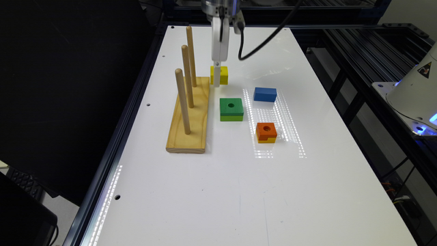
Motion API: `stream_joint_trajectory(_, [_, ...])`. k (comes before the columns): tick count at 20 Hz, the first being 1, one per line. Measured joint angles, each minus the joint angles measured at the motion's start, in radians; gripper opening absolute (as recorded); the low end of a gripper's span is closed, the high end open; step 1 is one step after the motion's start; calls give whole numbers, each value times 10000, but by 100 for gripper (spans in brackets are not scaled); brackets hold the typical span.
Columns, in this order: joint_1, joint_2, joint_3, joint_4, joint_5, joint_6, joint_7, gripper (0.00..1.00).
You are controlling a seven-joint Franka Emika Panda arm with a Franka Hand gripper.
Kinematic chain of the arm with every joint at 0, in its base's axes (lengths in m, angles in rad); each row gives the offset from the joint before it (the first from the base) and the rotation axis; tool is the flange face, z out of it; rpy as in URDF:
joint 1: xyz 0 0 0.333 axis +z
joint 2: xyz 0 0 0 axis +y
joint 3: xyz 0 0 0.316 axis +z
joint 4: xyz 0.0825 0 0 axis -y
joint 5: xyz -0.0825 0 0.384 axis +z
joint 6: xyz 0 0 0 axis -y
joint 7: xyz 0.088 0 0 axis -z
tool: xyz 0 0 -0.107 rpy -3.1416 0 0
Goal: Pick up yellow block.
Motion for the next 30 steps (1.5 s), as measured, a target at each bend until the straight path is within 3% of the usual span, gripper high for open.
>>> stream_joint_trajectory(2, [0, -253, 6, -33, 10, -255, 0, 0])
stream_joint_trajectory(9, [0, -355, 8, -32, 12, -330, 0, 0])
stream_joint_trajectory(14, [0, -1242, 19, -39, 40, -1169, 0, 0])
stream_joint_trajectory(21, [0, -1359, 21, -35, 44, -1279, 0, 0])
stream_joint_trajectory(26, [0, -2082, 26, 48, 66, -2032, 0, 0])
stream_joint_trajectory(30, [0, -2082, 27, 43, 68, -2053, 0, 0])
